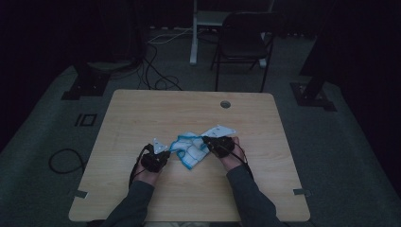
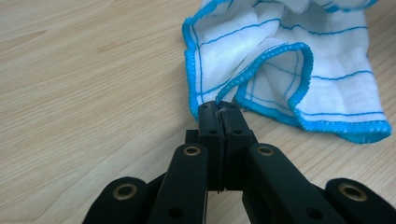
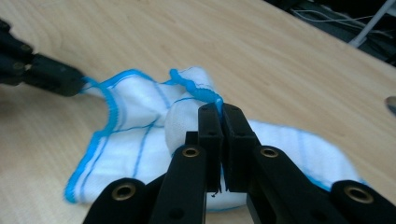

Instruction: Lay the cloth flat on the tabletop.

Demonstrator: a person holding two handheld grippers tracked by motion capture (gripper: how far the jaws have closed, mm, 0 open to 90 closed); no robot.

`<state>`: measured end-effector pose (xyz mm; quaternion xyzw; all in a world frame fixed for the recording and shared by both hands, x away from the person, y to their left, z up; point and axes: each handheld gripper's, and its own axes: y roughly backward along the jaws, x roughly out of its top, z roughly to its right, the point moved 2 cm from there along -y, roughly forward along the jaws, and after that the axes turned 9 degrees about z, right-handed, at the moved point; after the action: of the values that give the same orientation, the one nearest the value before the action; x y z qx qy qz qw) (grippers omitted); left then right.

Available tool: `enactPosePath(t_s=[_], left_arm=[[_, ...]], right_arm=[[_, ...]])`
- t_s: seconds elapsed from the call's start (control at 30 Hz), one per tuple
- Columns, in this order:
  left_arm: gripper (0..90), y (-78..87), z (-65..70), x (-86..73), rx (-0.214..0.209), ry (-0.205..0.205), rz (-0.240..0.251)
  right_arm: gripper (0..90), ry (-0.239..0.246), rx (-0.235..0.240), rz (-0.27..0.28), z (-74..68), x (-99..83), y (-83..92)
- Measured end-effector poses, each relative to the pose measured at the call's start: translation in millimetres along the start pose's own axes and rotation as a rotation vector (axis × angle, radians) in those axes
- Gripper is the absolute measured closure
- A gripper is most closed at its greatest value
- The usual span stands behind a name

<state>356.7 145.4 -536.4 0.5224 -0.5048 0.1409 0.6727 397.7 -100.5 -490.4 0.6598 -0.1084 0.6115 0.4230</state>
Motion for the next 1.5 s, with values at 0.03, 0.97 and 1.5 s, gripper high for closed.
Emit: enactPosePath(t_s=[0.03, 0.97, 1.5], left_arm=[[89.6, 0.7, -0.7, -1.2, 0.001, 0.000, -0.003], [62.7, 18.8, -11.6, 22.0, -0.023, -0.056, 0.036], [56.7, -36.0, 3.0, 82.0, -0.106, -0.232, 0.054]], right_arm=[[88.0, 0.001, -0.004, 0.001, 2.3, 2.1, -0.4], [88.1, 0.013, 0.034, 0.005, 9.1, 22.4, -14.9], [88.1, 0.048, 0.088, 0.012, -1.1, 24.3, -15.8]])
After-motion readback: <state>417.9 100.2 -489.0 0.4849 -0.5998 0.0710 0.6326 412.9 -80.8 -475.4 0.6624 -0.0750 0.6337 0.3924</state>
